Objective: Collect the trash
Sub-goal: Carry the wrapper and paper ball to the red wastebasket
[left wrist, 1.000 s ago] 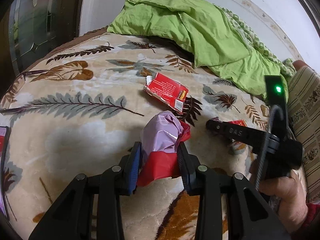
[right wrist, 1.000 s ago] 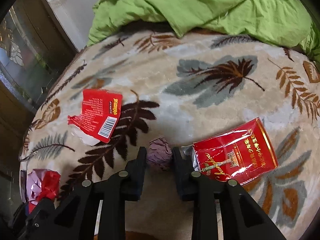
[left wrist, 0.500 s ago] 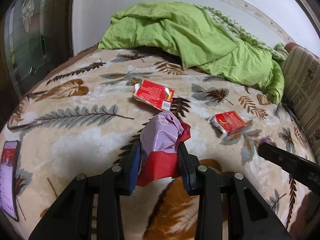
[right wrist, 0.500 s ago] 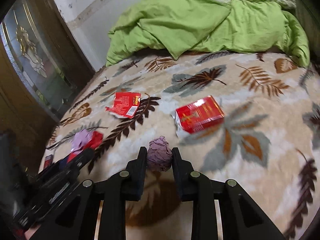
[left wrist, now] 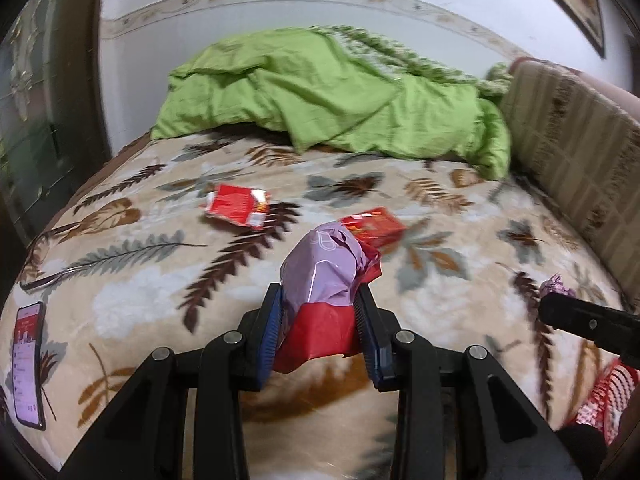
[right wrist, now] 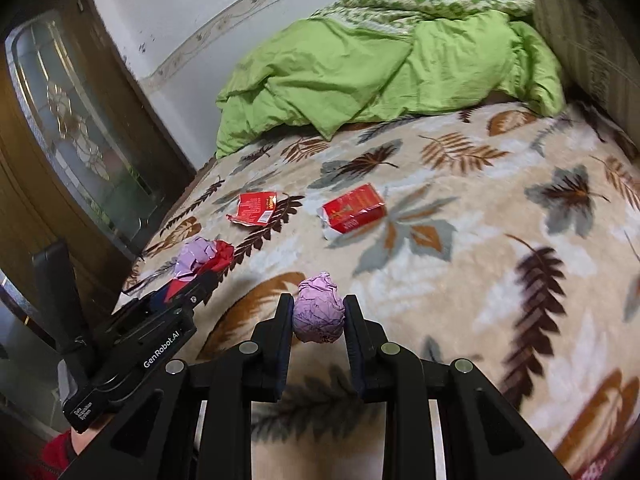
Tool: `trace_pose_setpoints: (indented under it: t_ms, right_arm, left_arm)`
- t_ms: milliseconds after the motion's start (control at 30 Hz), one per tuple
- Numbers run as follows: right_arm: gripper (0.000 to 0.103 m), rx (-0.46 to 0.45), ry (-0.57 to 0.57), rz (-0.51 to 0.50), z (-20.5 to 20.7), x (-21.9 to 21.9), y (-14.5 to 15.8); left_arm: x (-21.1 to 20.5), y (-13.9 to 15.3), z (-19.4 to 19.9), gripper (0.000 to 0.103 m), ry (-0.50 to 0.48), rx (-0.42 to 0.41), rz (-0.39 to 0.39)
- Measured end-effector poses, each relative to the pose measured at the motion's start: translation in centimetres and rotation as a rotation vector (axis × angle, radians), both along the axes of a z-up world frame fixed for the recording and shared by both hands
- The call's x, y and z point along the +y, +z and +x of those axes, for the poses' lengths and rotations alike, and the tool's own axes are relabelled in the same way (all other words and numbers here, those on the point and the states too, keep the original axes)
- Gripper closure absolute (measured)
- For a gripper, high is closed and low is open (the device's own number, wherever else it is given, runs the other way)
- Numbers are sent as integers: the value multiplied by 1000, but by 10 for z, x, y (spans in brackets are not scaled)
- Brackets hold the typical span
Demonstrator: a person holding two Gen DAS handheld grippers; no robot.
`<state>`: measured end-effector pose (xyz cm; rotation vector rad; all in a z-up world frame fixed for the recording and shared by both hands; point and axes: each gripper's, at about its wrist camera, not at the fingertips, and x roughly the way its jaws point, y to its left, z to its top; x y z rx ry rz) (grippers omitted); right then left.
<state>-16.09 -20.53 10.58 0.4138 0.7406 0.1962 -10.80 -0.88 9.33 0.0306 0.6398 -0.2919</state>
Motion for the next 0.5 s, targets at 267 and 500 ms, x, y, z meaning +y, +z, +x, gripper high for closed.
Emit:
trace_pose_setpoints:
  t_ms: [267, 500]
  right_arm:
    - [77, -23, -147, 29, -87, -60, 23]
    - [77, -10, -403, 51, -185, -140, 30]
  left_arm:
    - [-61, 31, -56, 69, -268, -21, -38]
    - [-149, 44, -112, 69, -595, 23, -42]
